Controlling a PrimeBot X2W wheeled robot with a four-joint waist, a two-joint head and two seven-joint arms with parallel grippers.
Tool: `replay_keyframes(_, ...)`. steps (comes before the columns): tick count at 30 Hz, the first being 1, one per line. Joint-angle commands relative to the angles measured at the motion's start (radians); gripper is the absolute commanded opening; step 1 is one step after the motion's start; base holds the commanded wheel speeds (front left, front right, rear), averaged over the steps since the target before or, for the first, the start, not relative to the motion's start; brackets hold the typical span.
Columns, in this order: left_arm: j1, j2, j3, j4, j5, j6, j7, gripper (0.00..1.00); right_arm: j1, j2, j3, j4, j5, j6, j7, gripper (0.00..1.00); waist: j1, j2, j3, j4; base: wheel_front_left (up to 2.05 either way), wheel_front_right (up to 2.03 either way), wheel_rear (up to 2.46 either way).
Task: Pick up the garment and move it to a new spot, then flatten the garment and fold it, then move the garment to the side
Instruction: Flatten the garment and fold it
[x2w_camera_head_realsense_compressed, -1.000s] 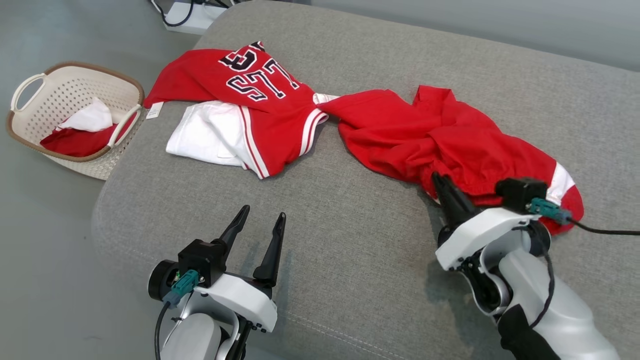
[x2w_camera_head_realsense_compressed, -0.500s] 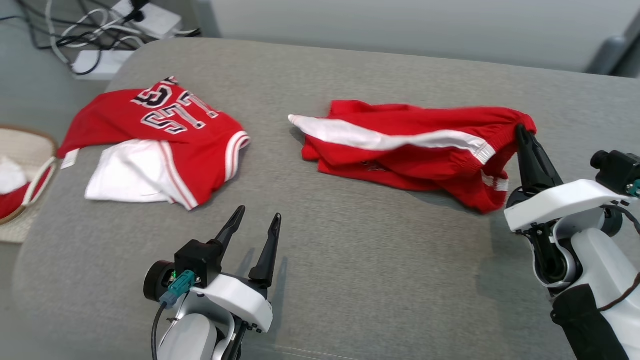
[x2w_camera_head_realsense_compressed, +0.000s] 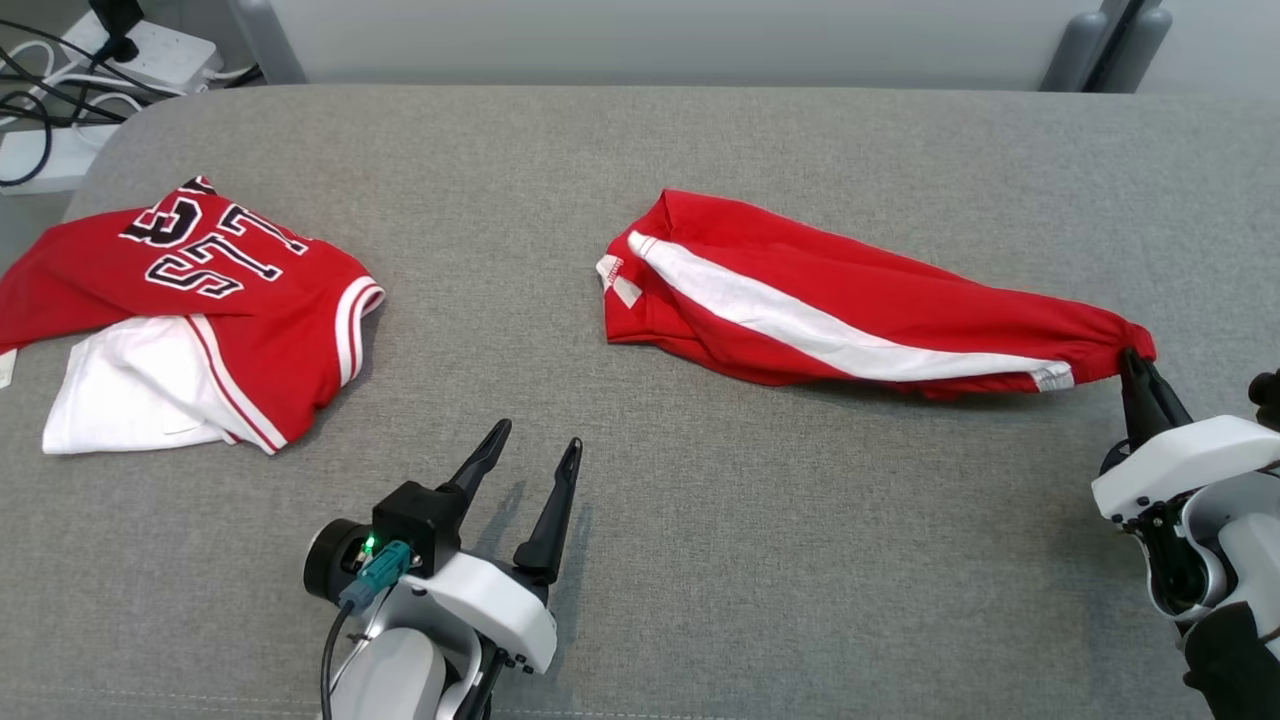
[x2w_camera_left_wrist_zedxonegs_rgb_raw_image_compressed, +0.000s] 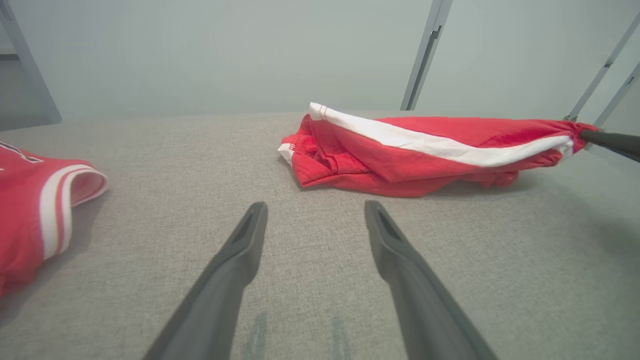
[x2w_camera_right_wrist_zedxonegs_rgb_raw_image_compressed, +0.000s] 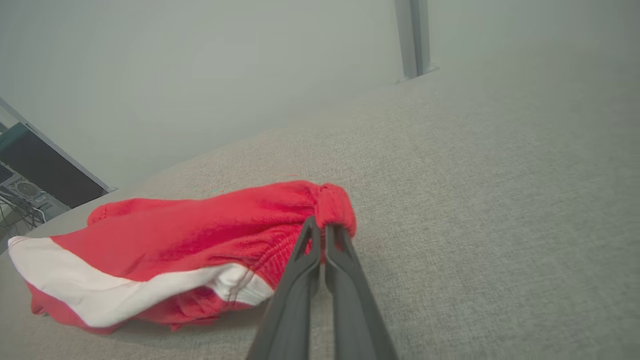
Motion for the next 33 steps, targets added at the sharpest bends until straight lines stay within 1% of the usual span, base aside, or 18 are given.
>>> replay_keyframes(1, -0.056, 0.009, 0.027, -0.018, 0.011, -0.004, -0.006, 1.00, -0.023, -0.012, 0.021, -0.003, -0.005, 0.004, -0.012, 1.00, 0.0000, 0.0000, 0.006, -0.004, 0.00, 0.00, 0.00)
replay_keyframes(5, -0.107, 0.009, 0.037, 0.008, 0.033, -0.014, -0.006, 1.00, -0.064, -0.001, 0.054, 0.079, -0.024, 0.004, -0.005, 1.00, 0.0000, 0.0000, 0.021, -0.022, 0.00, 0.00, 0.00)
replay_keyframes(8, -0.158, 0.009, 0.051, 0.029, 0.039, -0.023, -0.006, 1.00, -0.071, 0.000, 0.073, 0.104, -0.029, 0.004, -0.006, 1.00, 0.0000, 0.0000, 0.030, -0.047, 0.00, 0.00, 0.00)
replay_keyframes(12, -0.241, 0.009, 0.054, 0.112, 0.029, -0.039, -0.006, 1.00, -0.060, -0.002, 0.084, 0.095, -0.031, 0.004, -0.011, 1.00, 0.0000, 0.0000, 0.044, -0.097, 0.00, 0.00, 0.00)
replay_keyframes(15, -0.314, 0.017, 0.062, 0.189, 0.006, -0.046, -0.006, 1.00, -0.054, 0.009, 0.086, 0.061, -0.035, 0.004, -0.013, 1.00, 0.0000, 0.0000, 0.059, -0.143, 0.00, 0.00, 0.00)
replay_keyframes(21, -0.454, 0.045, 0.088, 0.362, -0.070, -0.051, -0.006, 1.00, -0.046, 0.047, 0.093, -0.016, -0.065, 0.004, -0.013, 1.00, 0.0000, 0.0000, 0.095, -0.228, 0.00, 0.00, 0.00)
replay_keyframes(25, -0.518, 0.062, 0.081, 0.442, -0.152, -0.052, -0.006, 1.00, -0.046, 0.070, 0.102, -0.050, -0.083, 0.004, -0.013, 1.00, 0.0000, 0.0000, 0.114, -0.269, 0.00, 0.00, 0.00)
replay_keyframes(28, -0.547, 0.084, 0.090, 0.463, -0.214, -0.052, -0.006, 1.00, -0.047, 0.081, 0.103, -0.068, -0.088, 0.004, -0.013, 1.00, 0.0000, 0.0000, 0.125, -0.287, 0.00, 0.00, 0.00)
replay_keyframes(30, -0.552, 0.095, 0.091, 0.472, -0.235, -0.052, -0.006, 1.00, -0.045, 0.081, 0.096, -0.081, -0.093, 0.004, -0.013, 1.00, 0.0000, 0.0000, 0.130, -0.290, 0.00, 0.00, 0.00)
replay_keyframes(33, -0.551, 0.092, 0.072, 0.493, -0.282, -0.052, -0.006, 1.00, -0.040, 0.084, 0.093, -0.091, -0.100, 0.004, -0.013, 1.00, 0.0000, 0.0000, 0.135, -0.292, 0.00, 0.00, 0.00)
